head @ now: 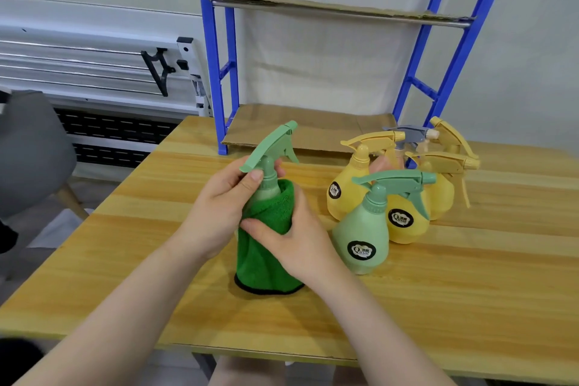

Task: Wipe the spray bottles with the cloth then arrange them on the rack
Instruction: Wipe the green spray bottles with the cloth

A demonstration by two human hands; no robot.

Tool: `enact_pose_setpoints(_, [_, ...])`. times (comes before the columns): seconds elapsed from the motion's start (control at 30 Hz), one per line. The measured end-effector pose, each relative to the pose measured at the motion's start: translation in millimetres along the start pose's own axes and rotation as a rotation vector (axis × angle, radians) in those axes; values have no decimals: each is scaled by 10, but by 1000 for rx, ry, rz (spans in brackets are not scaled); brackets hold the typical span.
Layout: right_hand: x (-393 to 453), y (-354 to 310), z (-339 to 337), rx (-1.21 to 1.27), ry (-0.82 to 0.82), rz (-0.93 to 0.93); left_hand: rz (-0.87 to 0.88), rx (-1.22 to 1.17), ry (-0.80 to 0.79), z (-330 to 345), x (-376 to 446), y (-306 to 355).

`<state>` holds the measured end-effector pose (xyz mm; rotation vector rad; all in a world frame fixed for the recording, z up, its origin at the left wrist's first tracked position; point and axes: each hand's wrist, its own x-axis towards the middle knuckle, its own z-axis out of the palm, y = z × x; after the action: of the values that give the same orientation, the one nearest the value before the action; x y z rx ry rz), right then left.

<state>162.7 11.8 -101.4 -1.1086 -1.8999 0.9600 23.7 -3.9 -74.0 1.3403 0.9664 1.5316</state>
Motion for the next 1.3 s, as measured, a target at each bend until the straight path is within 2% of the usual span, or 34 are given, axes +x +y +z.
enact_pose_setpoints(0.37, [-283, 284, 139, -13, -12, -4, 10, -230, 88, -84, 78, 169])
enact_pose_setpoints(0.57, [-253, 175, 63, 1, -5, -26, -4, -162, -75, -145, 112, 246])
enact_pose_setpoints(0.7, [-163, -40, -43, 14, -3, -71, -132, -118, -218, -120, 35, 172])
enact_pose_setpoints(0.87, [19, -242, -220, 25, -92, -136, -177, -227, -285, -72, -28, 119])
enact_pose_setpoints(0.97, [3, -232, -193, 119, 30, -107, -144, -92, -252, -46, 18, 117])
enact_pose_setpoints(1.07, [-52, -195, -178, 24, 166, -109, -67, 42, -257, -23, 42, 72])
enact_pose_setpoints(1.2, [-81, -168, -231, -106, 235, -137, -66, 36, -225, 43, -34, 46])
enact_pose_setpoints(1.3, [-61, -199, -222, -161, 252, -138, -12, -15, -129, 140, -102, 15])
